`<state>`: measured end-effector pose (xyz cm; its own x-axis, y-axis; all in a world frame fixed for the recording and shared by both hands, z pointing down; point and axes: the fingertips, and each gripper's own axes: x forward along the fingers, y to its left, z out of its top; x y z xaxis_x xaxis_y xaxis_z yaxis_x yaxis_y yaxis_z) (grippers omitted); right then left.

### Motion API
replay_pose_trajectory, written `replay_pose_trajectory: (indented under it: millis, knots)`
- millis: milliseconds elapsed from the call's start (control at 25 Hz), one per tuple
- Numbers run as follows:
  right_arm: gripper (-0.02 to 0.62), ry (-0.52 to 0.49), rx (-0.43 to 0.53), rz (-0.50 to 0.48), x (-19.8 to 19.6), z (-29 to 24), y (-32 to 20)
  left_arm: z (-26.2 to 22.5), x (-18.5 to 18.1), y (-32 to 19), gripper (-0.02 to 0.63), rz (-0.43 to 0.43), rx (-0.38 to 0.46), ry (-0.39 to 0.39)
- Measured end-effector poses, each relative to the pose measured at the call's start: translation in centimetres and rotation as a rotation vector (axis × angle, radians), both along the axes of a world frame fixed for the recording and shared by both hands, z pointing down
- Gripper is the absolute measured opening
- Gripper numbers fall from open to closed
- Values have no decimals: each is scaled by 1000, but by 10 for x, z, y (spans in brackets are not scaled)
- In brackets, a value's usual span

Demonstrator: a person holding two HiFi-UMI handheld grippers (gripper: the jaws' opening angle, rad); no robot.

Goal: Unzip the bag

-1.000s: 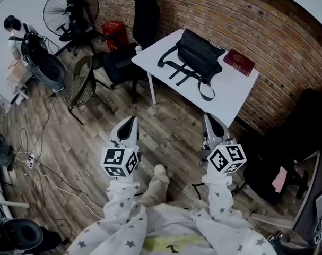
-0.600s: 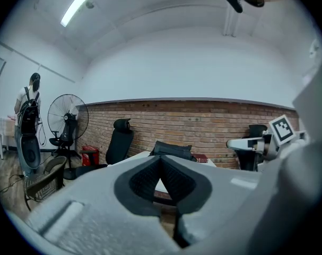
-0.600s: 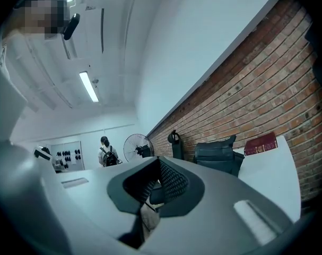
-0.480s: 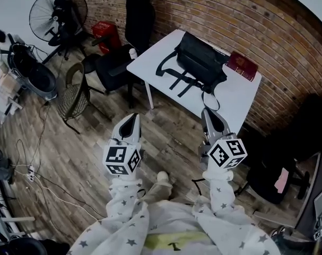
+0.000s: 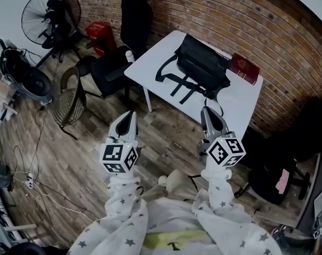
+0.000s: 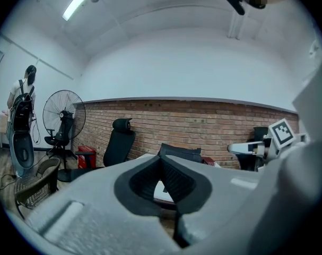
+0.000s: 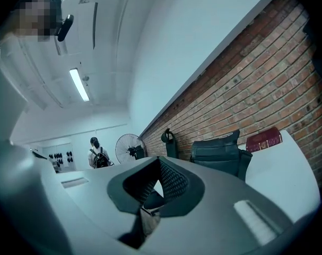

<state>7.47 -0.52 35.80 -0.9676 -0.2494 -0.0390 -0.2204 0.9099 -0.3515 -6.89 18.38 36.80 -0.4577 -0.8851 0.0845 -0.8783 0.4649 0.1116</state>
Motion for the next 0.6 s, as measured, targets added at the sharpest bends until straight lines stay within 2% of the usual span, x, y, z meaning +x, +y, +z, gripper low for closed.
replay_pose_trajectory:
  millis: [280,600]
  knots:
    - [9,14,-13,12,-27,10,-16,13,-29,-17,-2,5,-6,25]
    - [8,-3,-33,51,-77,18,-74,19,-79,-76,-2,57,-24,16]
